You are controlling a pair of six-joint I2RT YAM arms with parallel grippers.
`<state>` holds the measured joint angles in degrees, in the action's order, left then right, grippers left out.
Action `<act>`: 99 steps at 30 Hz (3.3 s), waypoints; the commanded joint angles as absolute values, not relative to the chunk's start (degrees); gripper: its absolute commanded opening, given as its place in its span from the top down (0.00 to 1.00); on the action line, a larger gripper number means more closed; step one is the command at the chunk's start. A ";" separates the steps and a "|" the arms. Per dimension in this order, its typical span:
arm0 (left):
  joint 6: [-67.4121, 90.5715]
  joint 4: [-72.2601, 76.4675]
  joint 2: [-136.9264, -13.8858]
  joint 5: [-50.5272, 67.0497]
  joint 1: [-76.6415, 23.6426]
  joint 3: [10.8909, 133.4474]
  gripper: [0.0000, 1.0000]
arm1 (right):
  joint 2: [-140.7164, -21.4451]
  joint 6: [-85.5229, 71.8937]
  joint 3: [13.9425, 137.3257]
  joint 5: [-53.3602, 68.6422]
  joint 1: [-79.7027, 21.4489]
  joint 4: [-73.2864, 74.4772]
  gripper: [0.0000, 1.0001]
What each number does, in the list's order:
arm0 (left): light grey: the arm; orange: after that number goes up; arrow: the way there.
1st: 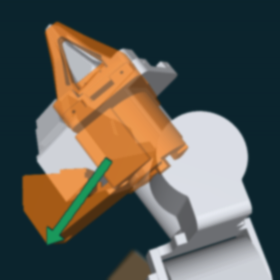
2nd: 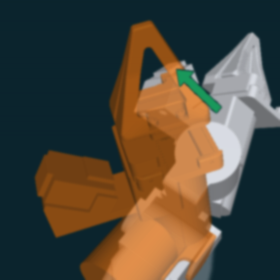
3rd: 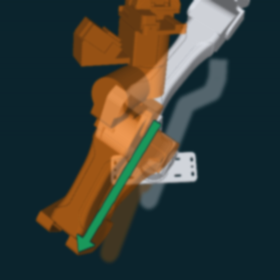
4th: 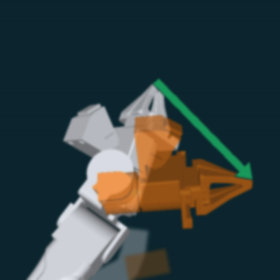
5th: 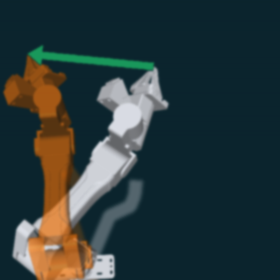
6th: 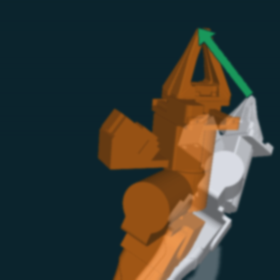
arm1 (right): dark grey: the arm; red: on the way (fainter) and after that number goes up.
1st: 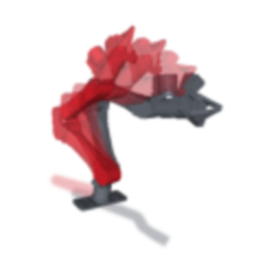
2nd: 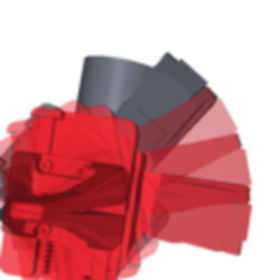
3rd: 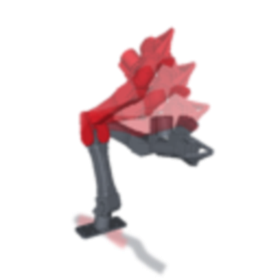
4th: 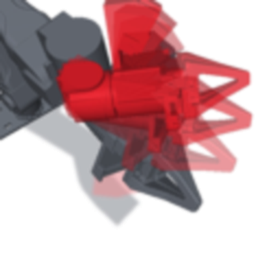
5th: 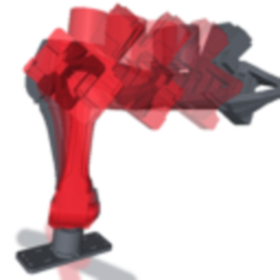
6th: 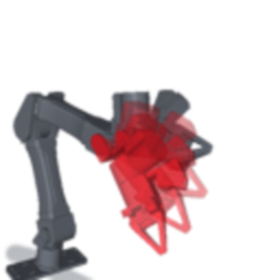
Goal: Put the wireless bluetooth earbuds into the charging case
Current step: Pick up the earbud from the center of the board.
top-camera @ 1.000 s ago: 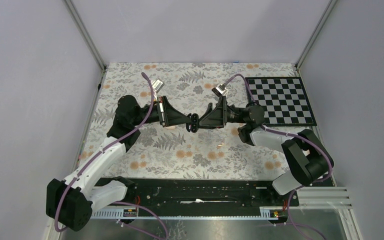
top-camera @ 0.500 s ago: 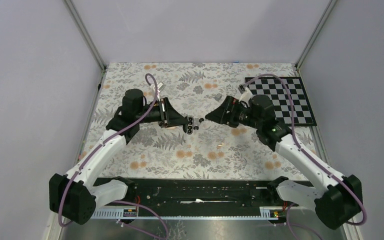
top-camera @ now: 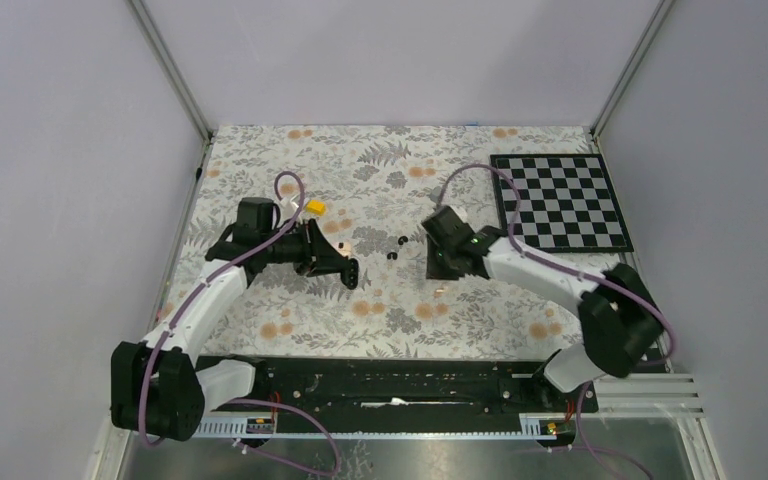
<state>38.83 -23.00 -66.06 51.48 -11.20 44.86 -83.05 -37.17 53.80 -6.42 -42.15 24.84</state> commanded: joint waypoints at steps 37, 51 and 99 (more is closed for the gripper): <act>39.30 -21.53 -60.34 51.01 -5.89 42.72 1.00 | -117.29 -32.30 84.28 -8.49 -43.93 23.95 0.74; 39.37 -21.43 -60.43 50.86 -5.80 42.76 1.00 | -114.47 -30.90 79.09 -4.67 -44.02 21.10 0.76; 38.50 -19.68 -59.84 50.60 -5.71 40.80 1.00 | -84.39 -72.16 45.32 -8.26 -53.39 5.00 0.65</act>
